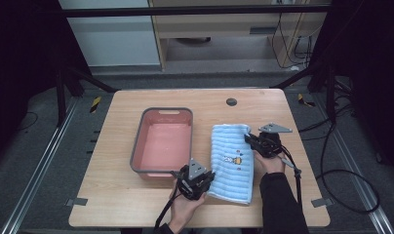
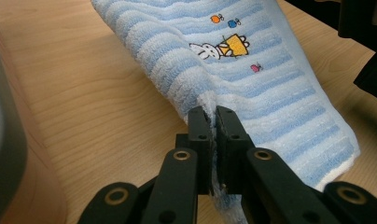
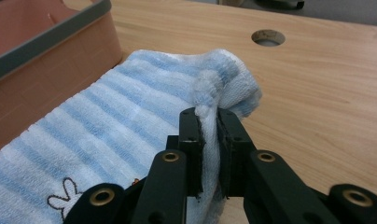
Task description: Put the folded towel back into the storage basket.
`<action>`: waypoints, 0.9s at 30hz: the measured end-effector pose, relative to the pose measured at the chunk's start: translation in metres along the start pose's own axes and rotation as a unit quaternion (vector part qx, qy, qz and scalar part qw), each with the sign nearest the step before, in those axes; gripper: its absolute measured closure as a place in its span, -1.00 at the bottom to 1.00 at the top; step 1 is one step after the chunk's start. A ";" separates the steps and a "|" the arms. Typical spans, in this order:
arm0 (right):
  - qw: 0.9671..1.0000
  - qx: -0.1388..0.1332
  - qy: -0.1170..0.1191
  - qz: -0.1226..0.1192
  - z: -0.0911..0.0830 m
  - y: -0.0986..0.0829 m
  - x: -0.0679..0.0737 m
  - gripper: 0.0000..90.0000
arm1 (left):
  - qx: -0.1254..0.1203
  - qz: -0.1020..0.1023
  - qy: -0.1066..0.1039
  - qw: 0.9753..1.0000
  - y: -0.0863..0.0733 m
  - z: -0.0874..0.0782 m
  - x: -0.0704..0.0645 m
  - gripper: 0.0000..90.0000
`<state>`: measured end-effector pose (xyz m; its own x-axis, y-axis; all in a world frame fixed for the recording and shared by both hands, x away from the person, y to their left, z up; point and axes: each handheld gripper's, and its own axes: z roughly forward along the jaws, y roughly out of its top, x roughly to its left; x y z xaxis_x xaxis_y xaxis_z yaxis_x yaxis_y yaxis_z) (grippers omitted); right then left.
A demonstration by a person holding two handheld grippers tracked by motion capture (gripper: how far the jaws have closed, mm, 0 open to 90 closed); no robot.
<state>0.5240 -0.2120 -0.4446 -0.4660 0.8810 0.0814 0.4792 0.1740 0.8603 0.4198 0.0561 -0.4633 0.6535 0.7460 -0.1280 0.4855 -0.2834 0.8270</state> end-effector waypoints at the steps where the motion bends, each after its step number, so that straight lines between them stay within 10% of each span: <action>1: 1.000 -0.002 -0.002 -0.003 -0.002 0.002 0.001 0.82 | -0.001 0.002 -0.001 1.000 0.001 -0.001 0.000 0.90; 27: 0.997 -0.072 -0.008 -0.019 -0.044 0.048 0.016 0.82 | -0.054 0.032 -0.005 0.998 0.033 -0.038 -0.001 0.90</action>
<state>0.5074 -0.2089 -0.3797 -0.4689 0.8823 0.0411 0.3500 0.1429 0.9258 0.4132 0.0686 -0.4147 0.6872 0.7224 -0.0772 0.3770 -0.2637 0.8879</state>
